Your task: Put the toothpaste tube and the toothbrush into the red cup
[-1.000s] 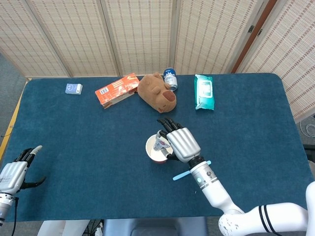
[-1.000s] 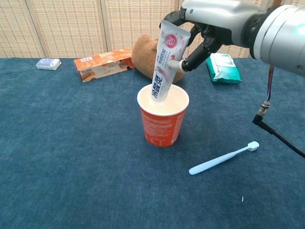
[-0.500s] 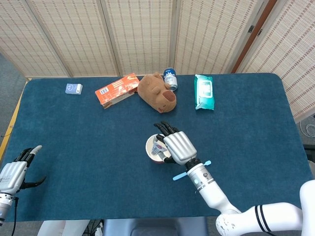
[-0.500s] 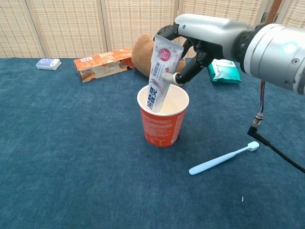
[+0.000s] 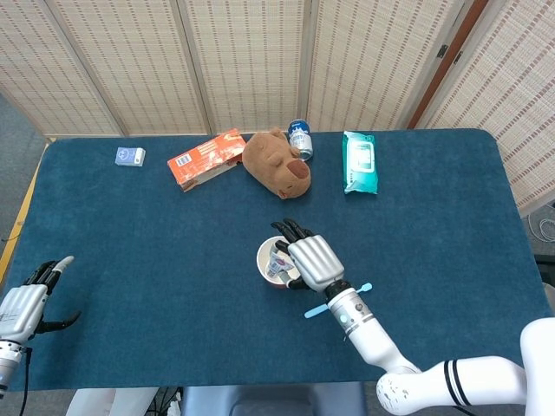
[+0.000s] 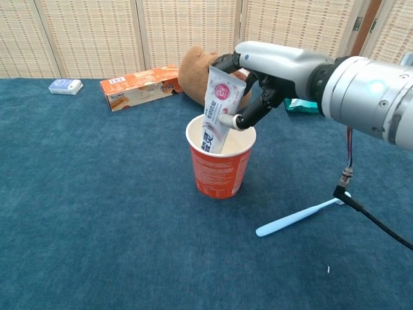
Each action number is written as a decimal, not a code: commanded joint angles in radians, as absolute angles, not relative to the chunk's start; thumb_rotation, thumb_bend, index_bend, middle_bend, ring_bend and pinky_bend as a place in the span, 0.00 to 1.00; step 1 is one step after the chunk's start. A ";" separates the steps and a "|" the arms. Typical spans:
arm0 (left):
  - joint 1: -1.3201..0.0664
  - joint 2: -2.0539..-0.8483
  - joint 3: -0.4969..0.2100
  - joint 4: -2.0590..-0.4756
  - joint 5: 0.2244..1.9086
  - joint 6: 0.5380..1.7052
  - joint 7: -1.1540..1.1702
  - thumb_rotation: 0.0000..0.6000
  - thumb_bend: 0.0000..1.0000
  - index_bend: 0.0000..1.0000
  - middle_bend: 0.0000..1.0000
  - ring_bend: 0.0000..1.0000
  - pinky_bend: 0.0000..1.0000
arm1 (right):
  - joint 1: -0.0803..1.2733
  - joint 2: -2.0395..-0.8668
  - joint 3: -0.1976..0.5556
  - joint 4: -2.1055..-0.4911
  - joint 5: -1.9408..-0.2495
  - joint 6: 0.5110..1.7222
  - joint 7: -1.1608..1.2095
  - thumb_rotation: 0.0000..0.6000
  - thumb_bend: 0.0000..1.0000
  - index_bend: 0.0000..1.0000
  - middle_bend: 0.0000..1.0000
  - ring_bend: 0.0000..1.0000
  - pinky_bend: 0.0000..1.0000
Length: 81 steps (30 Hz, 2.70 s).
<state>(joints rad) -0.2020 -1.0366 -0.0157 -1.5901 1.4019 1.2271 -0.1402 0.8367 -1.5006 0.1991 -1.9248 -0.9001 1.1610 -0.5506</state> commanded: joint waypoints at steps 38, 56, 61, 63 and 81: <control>-0.200 -1.028 -0.014 -1.595 1.408 1.229 -0.159 1.00 0.22 0.02 0.14 0.09 0.26 | 0.837 -1.570 0.196 -1.793 -0.868 1.088 -0.502 1.00 0.29 0.65 0.13 0.00 0.26; -0.199 -1.026 -0.014 -1.596 1.410 1.232 -0.164 1.00 0.22 0.02 0.14 0.09 0.26 | 0.838 -1.584 0.197 -1.779 -0.867 1.080 -0.501 1.00 0.29 0.65 0.13 0.00 0.26; -0.198 -1.026 -0.014 -1.597 1.412 1.234 -0.163 1.00 0.22 0.02 0.14 0.09 0.26 | 0.836 -1.580 0.198 -1.786 -0.873 1.081 -0.501 1.00 0.29 0.65 0.13 0.00 0.26; -0.198 -1.026 -0.013 -1.597 1.412 1.234 -0.162 1.00 0.22 0.02 0.14 0.09 0.26 | 0.835 -1.578 0.198 -1.788 -0.874 1.081 -0.499 1.00 0.29 0.65 0.13 0.00 0.26; -0.198 -1.027 -0.012 -1.598 1.414 1.233 -0.157 1.00 0.22 0.02 0.14 0.09 0.26 | 0.828 -1.558 0.196 -1.799 -0.878 1.078 -0.496 1.00 0.26 0.55 0.12 0.00 0.25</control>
<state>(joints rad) -0.1980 -1.0271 -0.0117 -1.5976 1.4142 1.2334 -0.1567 0.8285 -1.5578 0.1964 -1.7987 -0.8778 1.0780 -0.4958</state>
